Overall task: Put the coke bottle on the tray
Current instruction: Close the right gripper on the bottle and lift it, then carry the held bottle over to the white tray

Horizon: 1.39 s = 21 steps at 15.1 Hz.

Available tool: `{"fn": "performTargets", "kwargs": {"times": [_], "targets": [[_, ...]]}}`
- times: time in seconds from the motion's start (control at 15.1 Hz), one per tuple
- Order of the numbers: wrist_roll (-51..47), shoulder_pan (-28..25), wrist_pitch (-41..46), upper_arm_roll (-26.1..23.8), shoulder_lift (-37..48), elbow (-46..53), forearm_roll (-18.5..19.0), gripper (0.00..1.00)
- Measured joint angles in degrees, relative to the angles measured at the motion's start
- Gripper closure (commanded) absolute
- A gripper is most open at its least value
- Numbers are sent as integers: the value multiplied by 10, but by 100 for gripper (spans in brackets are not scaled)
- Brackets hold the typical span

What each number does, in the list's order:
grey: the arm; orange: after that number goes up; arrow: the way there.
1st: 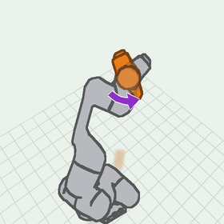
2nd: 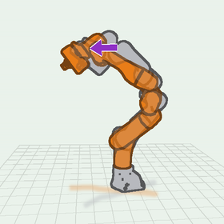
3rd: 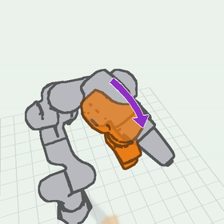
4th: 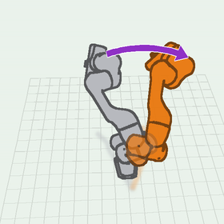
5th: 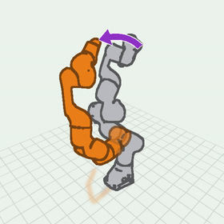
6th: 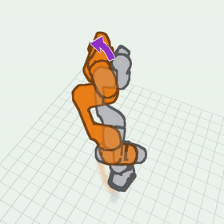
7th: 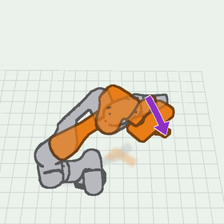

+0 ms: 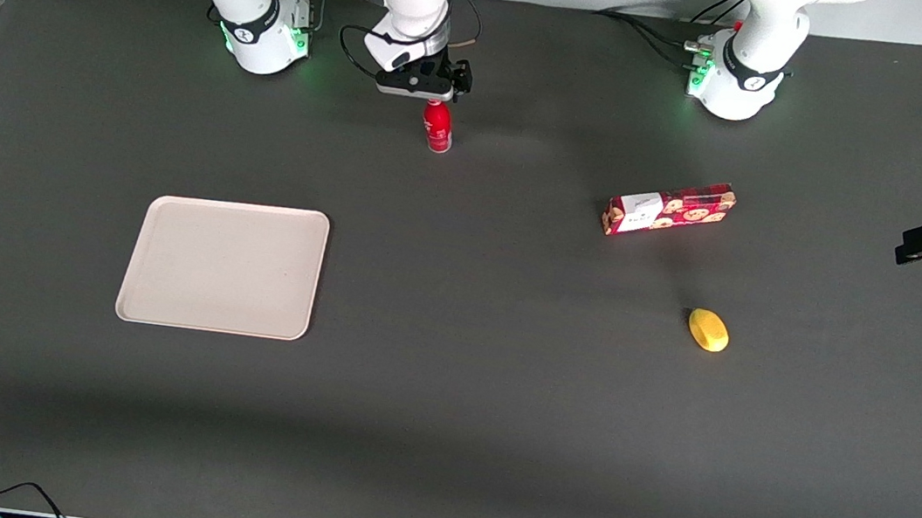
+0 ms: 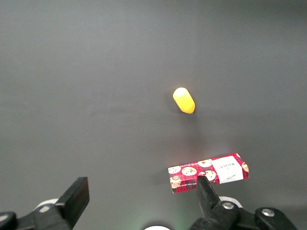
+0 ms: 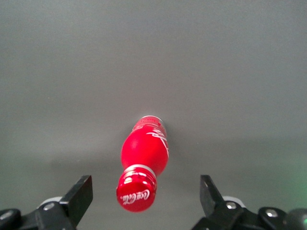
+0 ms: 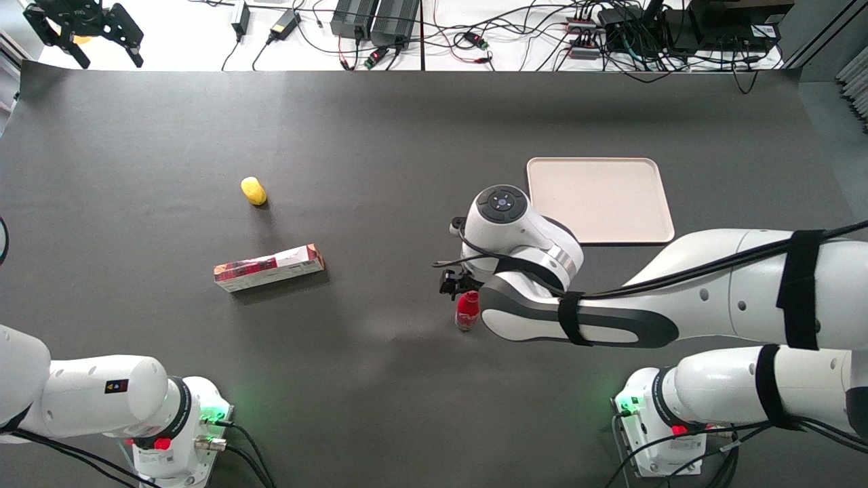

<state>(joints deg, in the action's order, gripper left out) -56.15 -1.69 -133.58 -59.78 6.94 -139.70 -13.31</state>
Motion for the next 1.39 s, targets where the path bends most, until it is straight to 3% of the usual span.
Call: {"fn": "performTargets", "kwargs": {"times": [0.2,0.4,0.6,0.66,0.93,1.19,1.39], "targets": [[-1,0,-4,0,-6,-1,2,29],[-5,-6,-5,0,-9,-2,3,68],[-24,-9,-7,0,-9,-2,5,96],[-32,-9,-11,0,-9,-2,8,100],[-43,-9,-13,0,-12,-1,13,100],[-47,-9,-2,16,-24,16,43,100],[-47,-9,51,48,-27,65,69,100]]}}
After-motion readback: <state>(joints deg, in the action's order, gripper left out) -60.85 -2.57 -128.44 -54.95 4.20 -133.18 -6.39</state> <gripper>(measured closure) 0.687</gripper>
